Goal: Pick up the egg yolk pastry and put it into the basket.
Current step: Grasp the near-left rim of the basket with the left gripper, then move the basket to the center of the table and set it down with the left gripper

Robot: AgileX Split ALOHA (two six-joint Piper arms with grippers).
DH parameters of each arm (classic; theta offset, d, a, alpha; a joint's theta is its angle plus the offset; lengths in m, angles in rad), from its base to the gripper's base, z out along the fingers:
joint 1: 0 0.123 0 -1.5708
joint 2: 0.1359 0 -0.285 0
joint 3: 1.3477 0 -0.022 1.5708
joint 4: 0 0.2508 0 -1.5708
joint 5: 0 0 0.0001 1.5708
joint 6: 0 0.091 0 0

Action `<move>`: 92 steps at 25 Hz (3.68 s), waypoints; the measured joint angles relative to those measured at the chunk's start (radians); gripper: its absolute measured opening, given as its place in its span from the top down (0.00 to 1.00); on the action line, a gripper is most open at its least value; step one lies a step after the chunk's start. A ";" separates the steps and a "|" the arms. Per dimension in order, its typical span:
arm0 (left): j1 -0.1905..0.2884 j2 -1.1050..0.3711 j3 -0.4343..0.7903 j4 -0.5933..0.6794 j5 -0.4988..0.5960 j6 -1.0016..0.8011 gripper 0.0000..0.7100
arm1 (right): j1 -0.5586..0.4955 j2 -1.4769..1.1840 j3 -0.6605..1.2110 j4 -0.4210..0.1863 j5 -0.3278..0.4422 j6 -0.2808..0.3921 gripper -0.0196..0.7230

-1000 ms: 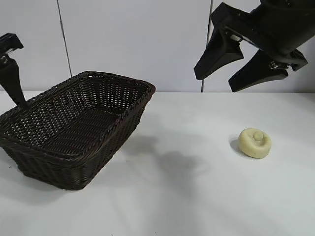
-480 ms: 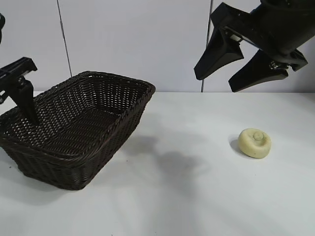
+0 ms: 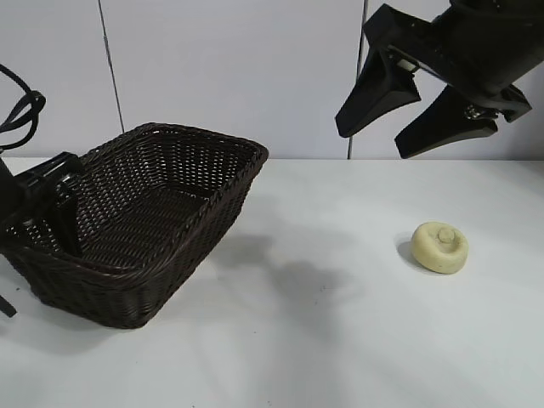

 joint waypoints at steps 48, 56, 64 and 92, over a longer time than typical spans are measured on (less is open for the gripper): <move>0.084 -0.029 -0.252 -0.212 0.323 0.697 0.85 | 0.000 0.000 0.000 0.000 -0.001 0.003 0.26; 0.084 -0.029 -0.269 -0.203 0.403 0.949 0.85 | 0.000 0.000 0.000 0.000 -0.001 0.003 0.26; 0.084 0.090 -0.444 -0.198 0.552 1.033 0.85 | 0.000 0.000 0.000 0.000 0.001 0.007 0.26; 0.071 0.302 -0.610 -0.181 0.495 1.231 0.85 | 0.000 0.000 0.000 0.000 0.001 0.029 0.26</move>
